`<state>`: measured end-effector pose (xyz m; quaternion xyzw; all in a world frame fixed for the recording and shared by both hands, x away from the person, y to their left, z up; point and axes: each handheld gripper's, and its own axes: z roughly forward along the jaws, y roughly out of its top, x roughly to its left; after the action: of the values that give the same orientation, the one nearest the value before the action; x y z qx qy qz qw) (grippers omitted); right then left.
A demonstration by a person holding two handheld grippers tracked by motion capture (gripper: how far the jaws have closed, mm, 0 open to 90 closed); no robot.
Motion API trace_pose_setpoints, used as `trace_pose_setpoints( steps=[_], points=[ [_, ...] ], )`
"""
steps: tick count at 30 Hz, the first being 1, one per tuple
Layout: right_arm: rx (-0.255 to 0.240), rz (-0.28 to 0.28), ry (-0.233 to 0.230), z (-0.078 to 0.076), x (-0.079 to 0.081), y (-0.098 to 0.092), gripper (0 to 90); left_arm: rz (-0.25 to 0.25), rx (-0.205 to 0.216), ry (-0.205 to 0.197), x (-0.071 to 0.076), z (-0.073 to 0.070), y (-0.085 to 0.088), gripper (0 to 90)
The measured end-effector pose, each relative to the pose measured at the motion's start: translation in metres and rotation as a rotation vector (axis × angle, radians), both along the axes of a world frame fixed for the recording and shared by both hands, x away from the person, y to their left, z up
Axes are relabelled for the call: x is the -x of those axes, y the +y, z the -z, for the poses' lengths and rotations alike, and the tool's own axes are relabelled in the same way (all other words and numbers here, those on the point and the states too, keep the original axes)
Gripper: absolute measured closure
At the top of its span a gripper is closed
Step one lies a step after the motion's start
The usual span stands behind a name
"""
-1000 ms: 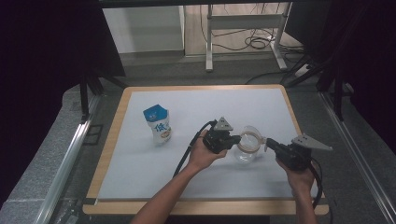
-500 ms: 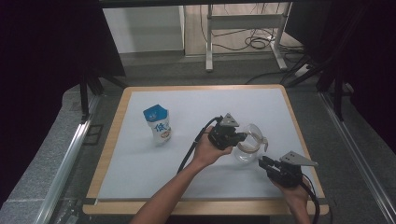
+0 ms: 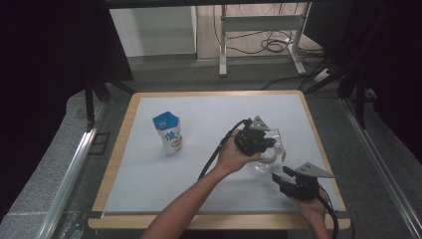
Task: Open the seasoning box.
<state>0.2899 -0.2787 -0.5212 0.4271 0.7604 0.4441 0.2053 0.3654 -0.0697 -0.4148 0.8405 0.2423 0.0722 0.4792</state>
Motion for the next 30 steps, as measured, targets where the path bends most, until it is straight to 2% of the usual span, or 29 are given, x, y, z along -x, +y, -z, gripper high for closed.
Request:
trace_pose_setpoints(
  steps=[3,9,16,23,30],
  points=[
    [-0.001,0.009,0.002,0.001,0.0,-0.002,44.7,0.01,-0.01,-0.005,0.0,-0.001,-0.006,90.0],
    [0.0,0.014,0.008,0.002,-0.001,-0.003,44.1,0.015,0.004,0.013,-0.002,0.002,-0.009,90.0],
    [0.007,0.018,0.006,0.002,-0.001,-0.005,44.0,0.022,-0.016,0.021,-0.008,0.005,-0.023,90.0],
    [0.004,0.022,0.01,0.003,-0.002,-0.008,44.0,0.021,0.01,0.015,-0.005,0.001,-0.019,90.0],
    [0.007,0.018,0.01,0.003,-0.001,-0.006,44.0,0.032,0.0,0.013,-0.004,0.001,-0.023,90.0]
  ],
)
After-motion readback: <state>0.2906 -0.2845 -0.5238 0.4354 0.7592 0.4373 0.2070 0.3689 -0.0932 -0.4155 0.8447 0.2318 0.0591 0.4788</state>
